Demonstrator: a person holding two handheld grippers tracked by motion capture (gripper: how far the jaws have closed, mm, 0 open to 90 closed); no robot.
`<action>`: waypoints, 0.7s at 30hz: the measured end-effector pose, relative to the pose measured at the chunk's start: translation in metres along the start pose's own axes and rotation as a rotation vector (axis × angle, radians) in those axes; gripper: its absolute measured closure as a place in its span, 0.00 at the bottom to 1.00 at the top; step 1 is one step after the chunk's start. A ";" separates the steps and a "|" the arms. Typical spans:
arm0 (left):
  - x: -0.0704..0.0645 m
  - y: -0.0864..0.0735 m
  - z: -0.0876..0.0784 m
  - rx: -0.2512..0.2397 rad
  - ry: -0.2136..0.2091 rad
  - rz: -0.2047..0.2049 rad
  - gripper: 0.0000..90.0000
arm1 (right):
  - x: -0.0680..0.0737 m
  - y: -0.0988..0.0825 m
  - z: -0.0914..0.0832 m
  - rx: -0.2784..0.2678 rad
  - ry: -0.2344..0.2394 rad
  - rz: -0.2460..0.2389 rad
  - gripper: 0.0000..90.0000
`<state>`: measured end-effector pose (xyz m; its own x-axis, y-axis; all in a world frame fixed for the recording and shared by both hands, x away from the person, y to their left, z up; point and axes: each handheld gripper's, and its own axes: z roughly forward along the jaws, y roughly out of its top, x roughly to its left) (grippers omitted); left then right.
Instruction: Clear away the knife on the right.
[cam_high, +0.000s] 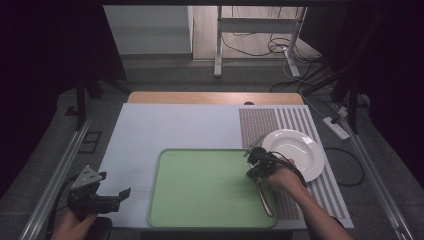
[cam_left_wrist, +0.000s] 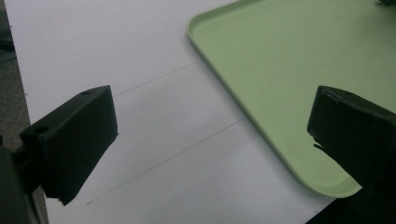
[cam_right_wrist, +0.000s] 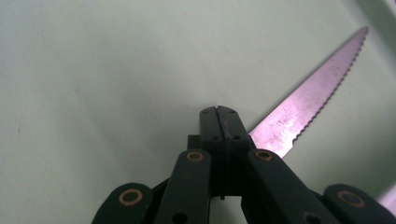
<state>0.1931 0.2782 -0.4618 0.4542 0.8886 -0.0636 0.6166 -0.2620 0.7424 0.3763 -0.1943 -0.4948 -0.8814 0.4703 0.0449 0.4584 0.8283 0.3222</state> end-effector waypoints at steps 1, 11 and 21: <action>0.000 0.000 0.000 0.000 0.000 0.001 0.02 | -0.001 -0.003 -0.001 -0.002 -0.002 0.007 1.00; 0.000 0.000 0.000 0.001 0.002 0.005 0.02 | -0.007 -0.024 -0.009 -0.024 -0.006 0.063 1.00; 0.000 0.000 0.000 -0.002 0.000 0.002 0.02 | -0.002 -0.024 -0.014 -0.021 -0.047 0.039 0.97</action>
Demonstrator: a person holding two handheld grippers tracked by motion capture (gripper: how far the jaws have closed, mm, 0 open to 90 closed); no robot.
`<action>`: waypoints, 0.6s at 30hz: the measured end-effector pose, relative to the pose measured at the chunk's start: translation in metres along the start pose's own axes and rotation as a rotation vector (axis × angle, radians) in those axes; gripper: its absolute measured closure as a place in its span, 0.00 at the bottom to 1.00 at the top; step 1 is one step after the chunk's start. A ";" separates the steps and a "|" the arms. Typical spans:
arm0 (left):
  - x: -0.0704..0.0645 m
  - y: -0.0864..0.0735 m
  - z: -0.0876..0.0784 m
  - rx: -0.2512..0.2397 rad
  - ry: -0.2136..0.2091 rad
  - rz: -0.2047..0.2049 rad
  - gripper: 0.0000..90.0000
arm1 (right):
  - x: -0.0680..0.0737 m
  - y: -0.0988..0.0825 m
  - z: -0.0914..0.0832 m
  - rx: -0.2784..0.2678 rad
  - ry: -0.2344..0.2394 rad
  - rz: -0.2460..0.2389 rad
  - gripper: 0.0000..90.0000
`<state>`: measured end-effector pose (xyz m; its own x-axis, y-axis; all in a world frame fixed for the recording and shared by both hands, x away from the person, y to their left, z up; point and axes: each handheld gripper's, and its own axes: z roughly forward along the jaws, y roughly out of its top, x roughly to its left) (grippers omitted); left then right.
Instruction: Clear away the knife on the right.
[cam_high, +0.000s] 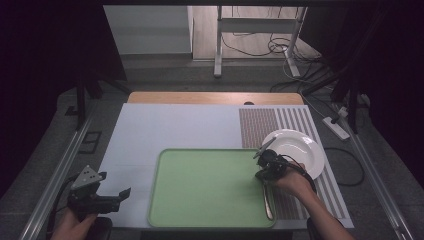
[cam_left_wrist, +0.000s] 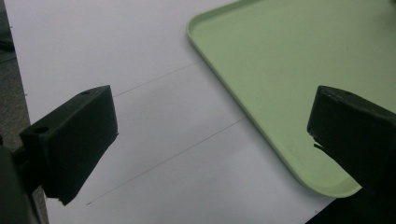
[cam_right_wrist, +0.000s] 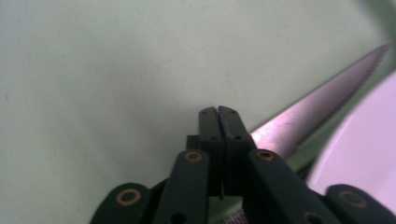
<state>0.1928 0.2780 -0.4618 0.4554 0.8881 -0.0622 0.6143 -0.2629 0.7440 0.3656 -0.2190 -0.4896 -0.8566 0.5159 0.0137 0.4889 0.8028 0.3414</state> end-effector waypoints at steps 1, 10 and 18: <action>0.000 0.000 0.000 0.001 -0.001 -0.001 0.02 | -0.001 0.000 -0.003 -0.023 0.006 0.020 0.96; 0.000 0.000 0.000 0.003 0.000 0.000 0.02 | -0.006 -0.003 -0.016 -0.138 0.048 0.112 0.78; 0.000 0.000 0.000 0.002 -0.001 -0.002 0.02 | 0.003 0.002 -0.022 -0.189 0.019 0.121 0.61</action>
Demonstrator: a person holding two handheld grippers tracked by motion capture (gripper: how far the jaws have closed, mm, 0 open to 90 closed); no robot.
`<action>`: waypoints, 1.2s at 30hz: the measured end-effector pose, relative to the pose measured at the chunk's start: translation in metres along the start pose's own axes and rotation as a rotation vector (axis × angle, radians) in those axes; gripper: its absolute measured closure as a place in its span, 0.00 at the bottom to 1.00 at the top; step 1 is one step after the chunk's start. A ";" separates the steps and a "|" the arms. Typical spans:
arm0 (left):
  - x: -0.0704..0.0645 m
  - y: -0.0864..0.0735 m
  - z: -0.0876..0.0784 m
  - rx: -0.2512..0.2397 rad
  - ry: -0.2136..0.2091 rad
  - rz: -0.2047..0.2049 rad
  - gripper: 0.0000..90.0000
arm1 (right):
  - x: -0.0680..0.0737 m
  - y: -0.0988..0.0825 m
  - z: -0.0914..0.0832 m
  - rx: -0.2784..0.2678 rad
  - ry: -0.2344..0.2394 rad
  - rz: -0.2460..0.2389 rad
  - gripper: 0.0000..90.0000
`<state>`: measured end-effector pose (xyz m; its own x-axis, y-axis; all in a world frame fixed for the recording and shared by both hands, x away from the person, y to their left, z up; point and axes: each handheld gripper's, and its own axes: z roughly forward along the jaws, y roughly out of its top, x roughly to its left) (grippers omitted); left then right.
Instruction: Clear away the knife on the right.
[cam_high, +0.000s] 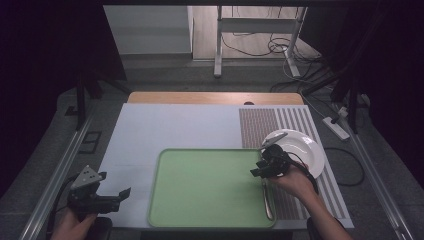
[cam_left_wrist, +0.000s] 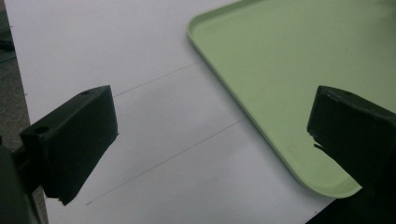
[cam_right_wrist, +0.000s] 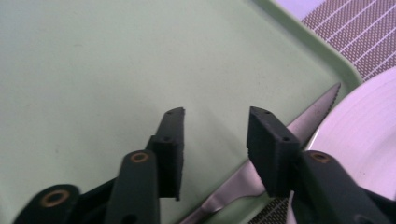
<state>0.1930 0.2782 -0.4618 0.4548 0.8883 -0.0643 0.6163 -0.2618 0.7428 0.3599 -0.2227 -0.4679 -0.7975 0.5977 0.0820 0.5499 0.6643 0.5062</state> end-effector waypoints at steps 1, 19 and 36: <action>0.000 0.000 0.000 0.000 0.000 0.001 0.02 | 0.001 0.000 -0.001 -0.005 -0.001 -0.002 0.59; 0.000 0.000 0.000 -0.002 -0.002 -0.003 0.02 | 0.009 -0.016 -0.022 -0.071 -0.037 0.058 0.31; 0.001 0.000 -0.001 -0.007 -0.004 -0.005 0.02 | 0.011 -0.030 -0.038 -0.121 -0.042 0.093 0.19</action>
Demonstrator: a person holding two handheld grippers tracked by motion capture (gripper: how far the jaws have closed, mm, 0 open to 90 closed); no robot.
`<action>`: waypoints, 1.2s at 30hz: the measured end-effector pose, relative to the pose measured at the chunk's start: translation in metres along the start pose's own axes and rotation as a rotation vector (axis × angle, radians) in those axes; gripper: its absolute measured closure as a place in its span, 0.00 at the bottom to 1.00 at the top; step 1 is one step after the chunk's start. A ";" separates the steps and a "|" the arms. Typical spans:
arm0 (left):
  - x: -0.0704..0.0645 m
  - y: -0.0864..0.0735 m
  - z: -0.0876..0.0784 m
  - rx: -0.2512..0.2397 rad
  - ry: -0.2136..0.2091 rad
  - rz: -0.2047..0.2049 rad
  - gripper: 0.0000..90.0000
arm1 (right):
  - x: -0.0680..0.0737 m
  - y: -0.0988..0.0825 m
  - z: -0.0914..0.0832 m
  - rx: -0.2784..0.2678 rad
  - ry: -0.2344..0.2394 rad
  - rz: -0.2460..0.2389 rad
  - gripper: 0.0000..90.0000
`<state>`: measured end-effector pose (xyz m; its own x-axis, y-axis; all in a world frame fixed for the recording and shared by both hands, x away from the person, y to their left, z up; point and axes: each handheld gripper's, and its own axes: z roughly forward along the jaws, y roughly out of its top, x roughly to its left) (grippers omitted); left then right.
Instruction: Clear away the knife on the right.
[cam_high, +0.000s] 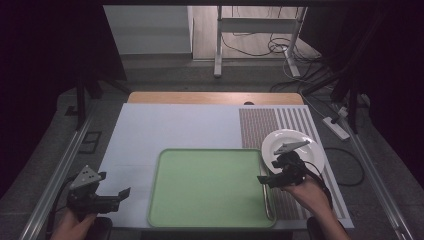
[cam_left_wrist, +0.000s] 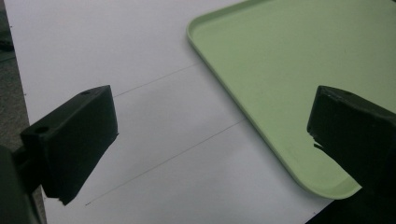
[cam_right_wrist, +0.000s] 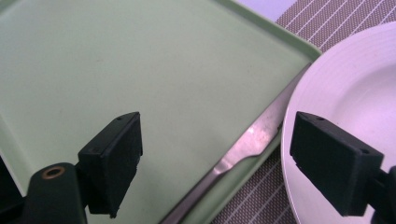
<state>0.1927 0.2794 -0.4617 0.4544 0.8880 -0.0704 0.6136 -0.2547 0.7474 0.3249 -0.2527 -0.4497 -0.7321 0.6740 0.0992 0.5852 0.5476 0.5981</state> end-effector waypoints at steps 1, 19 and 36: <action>0.000 0.000 0.000 0.000 0.001 0.000 0.02 | 0.000 -0.001 -0.001 -0.005 -0.003 0.002 0.19; 0.000 0.000 0.000 0.002 0.003 0.000 0.02 | -0.009 -0.019 -0.004 -0.062 -0.104 0.037 0.00; 0.000 0.000 0.000 0.003 0.003 0.000 0.02 | -0.006 -0.028 -0.013 -0.071 -0.147 0.031 0.00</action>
<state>0.1928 0.2793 -0.4617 0.4522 0.8893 -0.0681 0.6156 -0.2559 0.7454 0.3083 -0.2786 -0.4562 -0.6524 0.7579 0.0041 0.5767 0.4929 0.6516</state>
